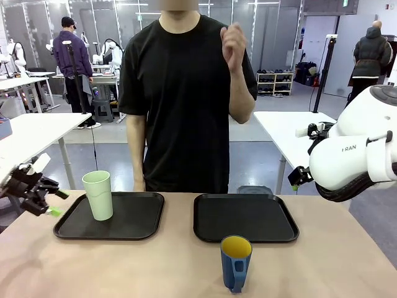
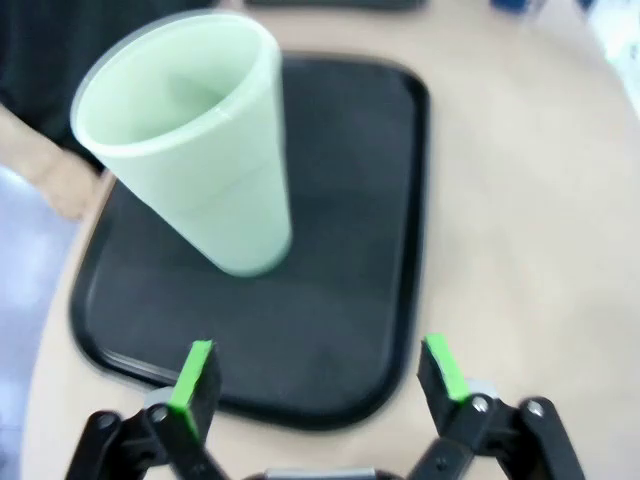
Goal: Sort and store the cups by type.
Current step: Pick up the Handle plastic cup and place it into the empty Flat Tray.
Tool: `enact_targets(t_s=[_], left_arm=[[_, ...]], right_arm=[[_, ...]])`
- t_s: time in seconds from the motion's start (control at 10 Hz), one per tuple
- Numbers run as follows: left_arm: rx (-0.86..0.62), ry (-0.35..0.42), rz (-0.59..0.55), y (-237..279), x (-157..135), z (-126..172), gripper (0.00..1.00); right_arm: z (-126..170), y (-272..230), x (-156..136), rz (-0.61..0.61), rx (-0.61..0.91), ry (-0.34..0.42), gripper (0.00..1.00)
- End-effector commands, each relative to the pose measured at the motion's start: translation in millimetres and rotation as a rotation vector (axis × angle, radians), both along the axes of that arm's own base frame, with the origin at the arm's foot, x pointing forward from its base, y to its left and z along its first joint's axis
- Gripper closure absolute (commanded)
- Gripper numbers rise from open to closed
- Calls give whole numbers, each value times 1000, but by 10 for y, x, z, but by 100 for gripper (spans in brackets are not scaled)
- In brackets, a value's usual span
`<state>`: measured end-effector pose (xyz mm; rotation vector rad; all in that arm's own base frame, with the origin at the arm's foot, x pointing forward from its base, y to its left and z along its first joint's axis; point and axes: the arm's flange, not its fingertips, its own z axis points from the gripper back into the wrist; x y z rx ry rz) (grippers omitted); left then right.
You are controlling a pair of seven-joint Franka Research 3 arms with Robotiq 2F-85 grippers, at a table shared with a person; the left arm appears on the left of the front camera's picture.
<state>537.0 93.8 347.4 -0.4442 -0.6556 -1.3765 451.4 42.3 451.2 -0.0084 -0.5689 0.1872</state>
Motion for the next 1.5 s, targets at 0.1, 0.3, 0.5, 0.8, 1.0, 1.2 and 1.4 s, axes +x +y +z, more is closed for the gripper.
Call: enact_targets(t_s=[0.1,0.3,0.5,0.8,1.0,1.2,1.4], left_arm=[[385,60,40,-145,-698,401,0],[538,141,103,-209,-896,388,0],[548,174,104,-173,-875,336,0],[553,162,104,-156,-930,298,0],[553,162,104,-156,-930,298,0],[553,162,104,-156,-930,298,0],[553,162,104,-156,-930,298,0]], right_arm=[[5,-5,-1,-2,-5,-2,0],[5,-5,-1,-2,-5,-2,0],[5,-5,-1,-2,-5,-2,0],[5,-5,-1,-2,-5,-2,0],[5,-5,-1,-2,-5,-2,0],[5,-5,-1,-2,-5,-2,0],[1,0,0,0,0,0,0]])
